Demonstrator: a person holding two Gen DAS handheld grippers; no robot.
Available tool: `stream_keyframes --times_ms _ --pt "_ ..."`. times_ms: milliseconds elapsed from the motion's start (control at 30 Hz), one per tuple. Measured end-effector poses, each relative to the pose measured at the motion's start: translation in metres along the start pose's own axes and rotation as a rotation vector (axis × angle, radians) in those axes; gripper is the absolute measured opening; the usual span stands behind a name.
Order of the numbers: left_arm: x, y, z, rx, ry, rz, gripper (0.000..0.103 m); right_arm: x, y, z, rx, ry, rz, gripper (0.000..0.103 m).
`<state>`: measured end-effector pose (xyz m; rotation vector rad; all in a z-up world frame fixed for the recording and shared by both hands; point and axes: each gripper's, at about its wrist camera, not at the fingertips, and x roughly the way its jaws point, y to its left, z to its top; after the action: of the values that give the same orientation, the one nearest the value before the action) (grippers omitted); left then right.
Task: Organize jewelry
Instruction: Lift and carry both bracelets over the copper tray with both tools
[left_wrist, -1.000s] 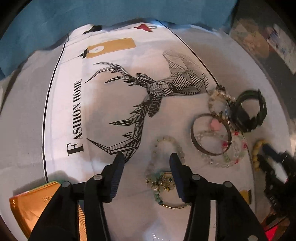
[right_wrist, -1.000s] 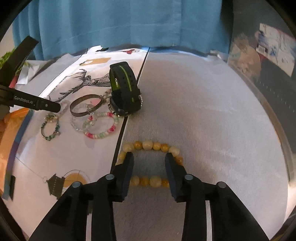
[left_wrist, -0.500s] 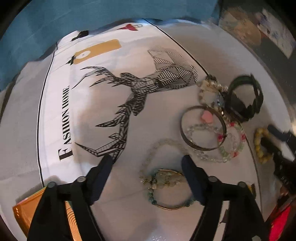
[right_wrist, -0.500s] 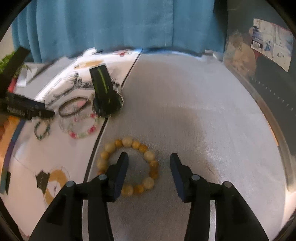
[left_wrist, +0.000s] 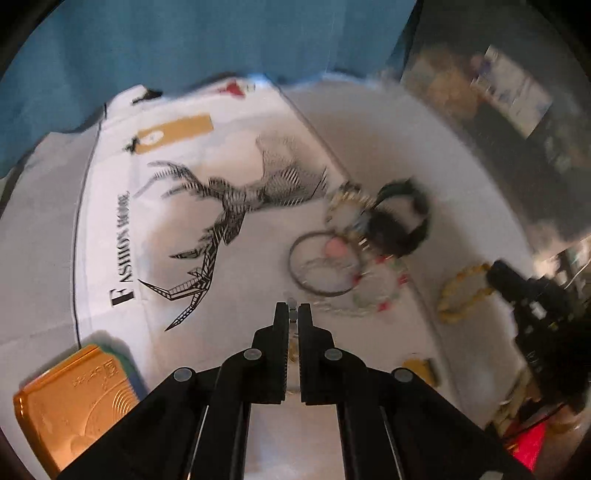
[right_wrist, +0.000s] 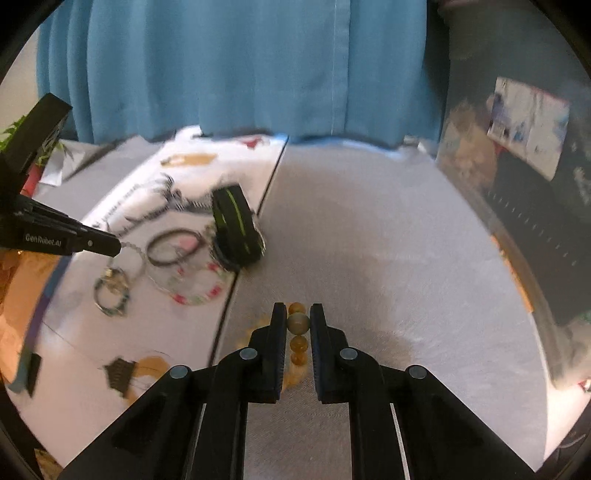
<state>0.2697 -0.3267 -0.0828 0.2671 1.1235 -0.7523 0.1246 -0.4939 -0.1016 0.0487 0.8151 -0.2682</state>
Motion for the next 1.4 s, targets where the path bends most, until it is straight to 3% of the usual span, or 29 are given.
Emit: stream_keyframes --times_ms 167,267,467,667,967,1200,1400 --pt "-0.053 -0.009 -0.001 -0.008 -0.072 -0.011 0.003 -0.037 0.010 0.008 0.012 -0.040 0.007 0.013" --pt "-0.086 -0.014 -0.010 -0.007 -0.116 0.024 0.003 -0.063 0.021 0.006 0.010 -0.062 0.016 0.013" --pt "-0.147 -0.013 -0.070 -0.031 -0.202 0.121 0.003 -0.116 0.046 -0.002 -0.002 -0.105 0.038 0.013" --pt "-0.194 -0.002 -0.146 -0.085 -0.247 0.172 0.003 -0.166 0.084 -0.025 -0.044 -0.131 0.081 0.013" --pt "-0.235 0.010 -0.231 -0.161 -0.298 0.218 0.000 -0.221 0.157 -0.063 -0.147 -0.138 0.178 0.013" --pt "-0.228 0.051 -0.235 -0.243 -0.289 0.201 0.000 -0.209 0.205 -0.065 -0.209 -0.101 0.241 0.013" --pt "-0.218 0.070 -0.231 -0.263 -0.284 0.229 0.000 -0.188 0.200 -0.045 -0.188 -0.089 0.224 0.013"
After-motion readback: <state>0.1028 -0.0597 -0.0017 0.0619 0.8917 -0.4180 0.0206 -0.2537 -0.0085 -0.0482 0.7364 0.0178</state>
